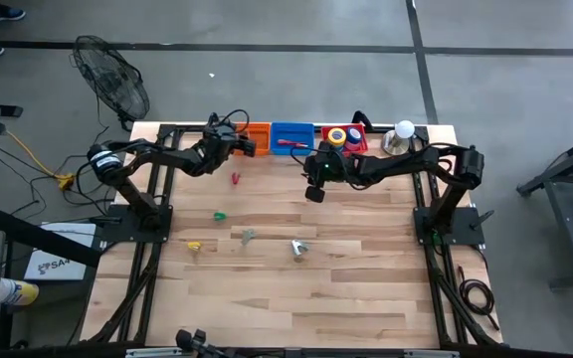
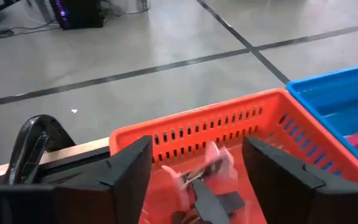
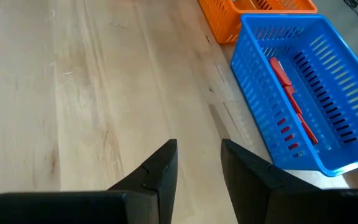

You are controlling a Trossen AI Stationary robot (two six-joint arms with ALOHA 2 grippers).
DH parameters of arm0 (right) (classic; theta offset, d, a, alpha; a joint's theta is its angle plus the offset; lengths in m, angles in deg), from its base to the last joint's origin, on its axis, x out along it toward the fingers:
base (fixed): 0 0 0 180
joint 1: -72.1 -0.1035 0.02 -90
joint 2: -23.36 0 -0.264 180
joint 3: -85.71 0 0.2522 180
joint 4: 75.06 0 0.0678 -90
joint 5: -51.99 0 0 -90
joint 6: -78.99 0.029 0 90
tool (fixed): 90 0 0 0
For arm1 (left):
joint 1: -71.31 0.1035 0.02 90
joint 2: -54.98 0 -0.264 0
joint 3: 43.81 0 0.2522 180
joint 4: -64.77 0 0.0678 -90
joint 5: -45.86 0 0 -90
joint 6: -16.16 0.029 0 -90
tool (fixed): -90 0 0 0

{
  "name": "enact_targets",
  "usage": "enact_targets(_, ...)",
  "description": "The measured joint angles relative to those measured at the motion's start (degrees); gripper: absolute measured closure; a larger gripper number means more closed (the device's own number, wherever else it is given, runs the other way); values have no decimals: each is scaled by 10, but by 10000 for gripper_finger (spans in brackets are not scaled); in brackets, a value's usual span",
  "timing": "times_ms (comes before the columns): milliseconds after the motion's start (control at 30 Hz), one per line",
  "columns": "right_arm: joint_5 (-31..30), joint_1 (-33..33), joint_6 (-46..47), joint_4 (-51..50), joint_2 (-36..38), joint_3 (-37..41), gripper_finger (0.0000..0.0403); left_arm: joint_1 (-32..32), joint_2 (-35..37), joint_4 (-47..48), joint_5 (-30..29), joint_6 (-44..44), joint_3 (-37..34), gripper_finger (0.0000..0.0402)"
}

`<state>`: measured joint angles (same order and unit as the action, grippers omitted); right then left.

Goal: Pick and place Stapler, Stapler remover, tape
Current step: Put the green staple remover into the orange bin

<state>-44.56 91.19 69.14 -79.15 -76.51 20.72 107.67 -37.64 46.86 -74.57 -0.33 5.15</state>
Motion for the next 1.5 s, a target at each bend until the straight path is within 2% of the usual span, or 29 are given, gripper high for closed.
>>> enact_targets(333, -21, 0, 14, -36, 0, 0, 288, -11, 56, 17, 86, 34, 0, 145)
enact_targets(633, -23, -6, 43, -71, 0, 0, 288, -60, 98, 43, 29, 79, 0, 144)
enact_targets(833, -16, -5, 69, -82, 0, 0, 288, -81, 109, 57, 24, 108, 0, 144)
enact_targets(967, 9, -5, 70, -82, 0, 0, 286, -85, 109, 57, 25, 113, 0, 144)
enact_targets(1100, 33, -5, 70, -83, 0, 0, 263, -87, 109, 55, 28, 118, 0, 144)
enact_targets(1367, 51, -8, 95, -86, 0, 0, 185, -87, 109, 57, 71, 147, 0, 144)
enact_targets(1500, 67, -23, 101, -85, 0, 0, 167, -93, 109, 57, 90, 158, 0, 144)
